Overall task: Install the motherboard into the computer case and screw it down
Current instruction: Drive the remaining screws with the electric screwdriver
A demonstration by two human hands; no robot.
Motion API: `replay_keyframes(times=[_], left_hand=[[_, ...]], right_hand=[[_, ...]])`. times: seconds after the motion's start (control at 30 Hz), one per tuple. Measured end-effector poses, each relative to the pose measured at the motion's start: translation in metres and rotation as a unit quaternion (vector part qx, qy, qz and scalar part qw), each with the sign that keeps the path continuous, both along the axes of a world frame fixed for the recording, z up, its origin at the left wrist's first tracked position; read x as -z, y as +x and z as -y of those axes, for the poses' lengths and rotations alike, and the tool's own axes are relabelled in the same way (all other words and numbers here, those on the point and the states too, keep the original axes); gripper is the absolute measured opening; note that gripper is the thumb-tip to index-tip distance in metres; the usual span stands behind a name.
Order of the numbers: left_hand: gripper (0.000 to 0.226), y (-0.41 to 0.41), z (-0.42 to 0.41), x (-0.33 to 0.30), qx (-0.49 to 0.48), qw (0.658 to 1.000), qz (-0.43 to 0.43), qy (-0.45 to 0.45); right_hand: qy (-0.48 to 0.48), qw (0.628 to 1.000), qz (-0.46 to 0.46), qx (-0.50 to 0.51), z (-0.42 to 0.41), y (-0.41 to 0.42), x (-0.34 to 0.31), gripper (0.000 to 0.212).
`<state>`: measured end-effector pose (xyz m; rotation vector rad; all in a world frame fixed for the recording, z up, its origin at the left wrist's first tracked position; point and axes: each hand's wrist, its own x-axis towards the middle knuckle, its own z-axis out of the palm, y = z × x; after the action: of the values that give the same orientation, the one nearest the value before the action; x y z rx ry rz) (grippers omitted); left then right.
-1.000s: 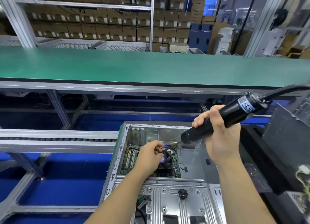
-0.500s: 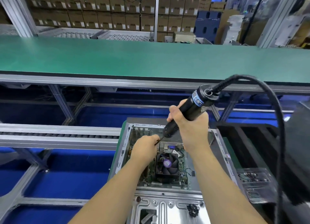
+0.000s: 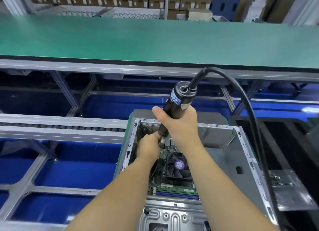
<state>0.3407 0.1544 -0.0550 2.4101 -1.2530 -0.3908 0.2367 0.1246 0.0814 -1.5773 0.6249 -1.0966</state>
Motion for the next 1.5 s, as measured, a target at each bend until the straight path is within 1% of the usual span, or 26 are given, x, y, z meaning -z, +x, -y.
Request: replay_keyframes(times=[0.13, 0.3, 0.43, 0.5, 0.6, 0.67, 0.77, 0.83, 0.9, 1.03, 1.2, 1.37, 1.5], left_hand=[[0.034, -0.001, 0.003, 0.007, -0.011, 1.000, -0.021, -0.004], [0.024, -0.003, 0.002, 0.008, 0.005, 1.000, 0.003, -0.006], [0.026, -0.003, 0.002, 0.005, 0.002, 1.000, -0.005, -0.015], [0.027, -0.003, 0.002, 0.004, -0.005, 1.000, -0.010, -0.020], [0.030, -0.004, 0.001, 0.004, -0.025, 0.999, -0.036, -0.024], [0.032, -0.004, 0.001, 0.005, -0.045, 0.996, -0.071, -0.033], [0.042, -0.003, 0.001, 0.007, -0.064, 0.989, -0.128, -0.046], [0.044, -0.003, 0.001, 0.010, -0.075, 0.987, -0.138, -0.039], [0.042, -0.002, 0.000, 0.011, -0.086, 0.987, -0.132, -0.026], [0.038, -0.001, 0.001, 0.017, -0.085, 0.992, -0.090, 0.006], [0.038, -0.003, 0.003, 0.023, -0.111, 0.987, -0.117, 0.012], [0.038, -0.004, 0.005, 0.024, -0.120, 0.987, -0.108, 0.022], [0.040, -0.004, 0.006, 0.024, -0.127, 0.986, -0.105, 0.034]], right_hand=[[-0.014, 1.000, -0.018, -0.020, 0.002, 0.001, 0.005, 0.034], [-0.002, 1.000, 0.000, -0.027, 0.006, -0.002, 0.006, 0.035], [0.002, 1.000, 0.000, -0.023, 0.008, -0.002, 0.006, 0.039], [-0.001, 1.000, 0.001, -0.024, 0.008, -0.001, 0.006, 0.038], [-0.002, 1.000, 0.005, -0.028, 0.008, 0.000, 0.008, 0.036], [-0.001, 1.000, 0.006, -0.028, 0.009, 0.003, 0.012, 0.037], [0.011, 1.000, 0.010, -0.025, 0.010, 0.005, 0.017, 0.039], [0.016, 1.000, 0.010, -0.021, 0.012, 0.006, 0.021, 0.041], [0.019, 1.000, 0.005, -0.014, 0.013, 0.008, 0.023, 0.044], [0.023, 1.000, -0.001, -0.005, 0.015, 0.011, 0.029, 0.049], [0.021, 1.000, 0.002, -0.013, 0.017, 0.013, 0.032, 0.048], [0.023, 1.000, 0.011, -0.003, 0.019, 0.013, 0.032, 0.047], [0.026, 1.000, 0.012, -0.002, 0.020, 0.014, 0.031, 0.041]])
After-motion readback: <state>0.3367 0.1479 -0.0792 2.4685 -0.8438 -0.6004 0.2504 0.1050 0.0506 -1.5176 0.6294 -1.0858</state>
